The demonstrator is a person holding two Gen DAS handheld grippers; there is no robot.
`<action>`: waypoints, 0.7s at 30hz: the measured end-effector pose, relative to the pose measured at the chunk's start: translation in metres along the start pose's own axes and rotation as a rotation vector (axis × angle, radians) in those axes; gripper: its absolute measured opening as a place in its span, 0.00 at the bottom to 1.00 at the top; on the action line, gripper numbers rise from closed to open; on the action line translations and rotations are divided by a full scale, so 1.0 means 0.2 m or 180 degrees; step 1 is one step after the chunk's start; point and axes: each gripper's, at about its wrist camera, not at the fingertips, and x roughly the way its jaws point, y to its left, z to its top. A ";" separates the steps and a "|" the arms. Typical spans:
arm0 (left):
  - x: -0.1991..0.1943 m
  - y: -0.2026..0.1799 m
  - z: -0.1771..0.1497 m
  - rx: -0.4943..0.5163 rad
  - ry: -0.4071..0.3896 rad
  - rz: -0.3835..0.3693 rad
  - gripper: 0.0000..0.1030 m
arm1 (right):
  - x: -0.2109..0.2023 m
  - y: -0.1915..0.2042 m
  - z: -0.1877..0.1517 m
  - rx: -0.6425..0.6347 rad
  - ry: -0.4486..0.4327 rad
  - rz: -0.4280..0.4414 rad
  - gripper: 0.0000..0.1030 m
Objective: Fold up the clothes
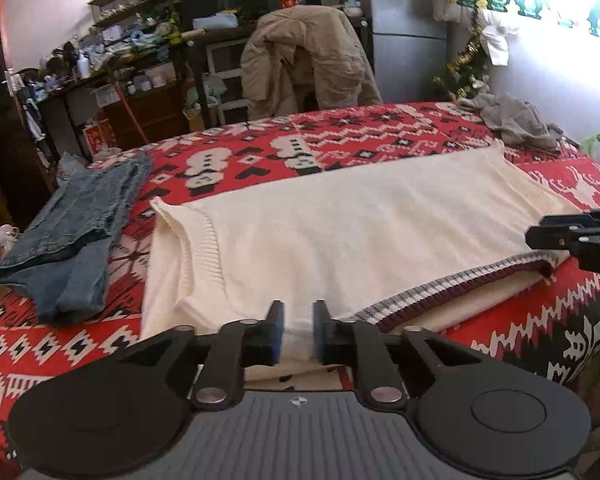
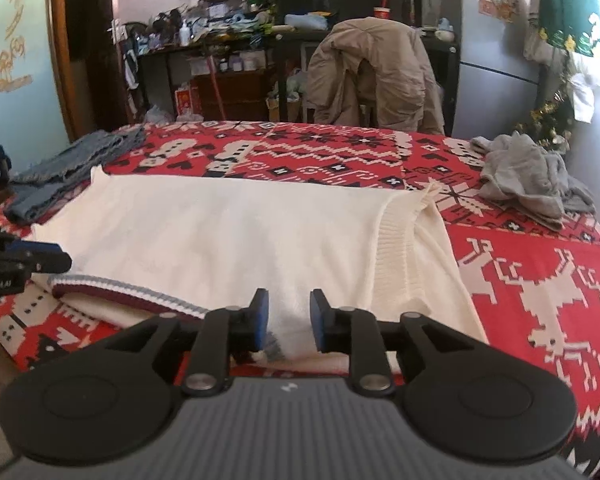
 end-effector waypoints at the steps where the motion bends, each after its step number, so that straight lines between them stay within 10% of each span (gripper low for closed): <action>1: -0.01 0.02 0.00 -0.0061 -0.0014 0.0013 0.22 | -0.01 0.00 0.00 0.0020 -0.0011 -0.0006 0.27; 21: -0.01 0.50 -0.09 -0.1449 0.0323 0.0236 0.22 | -0.02 -0.03 -0.01 0.0104 -0.0014 0.0060 0.31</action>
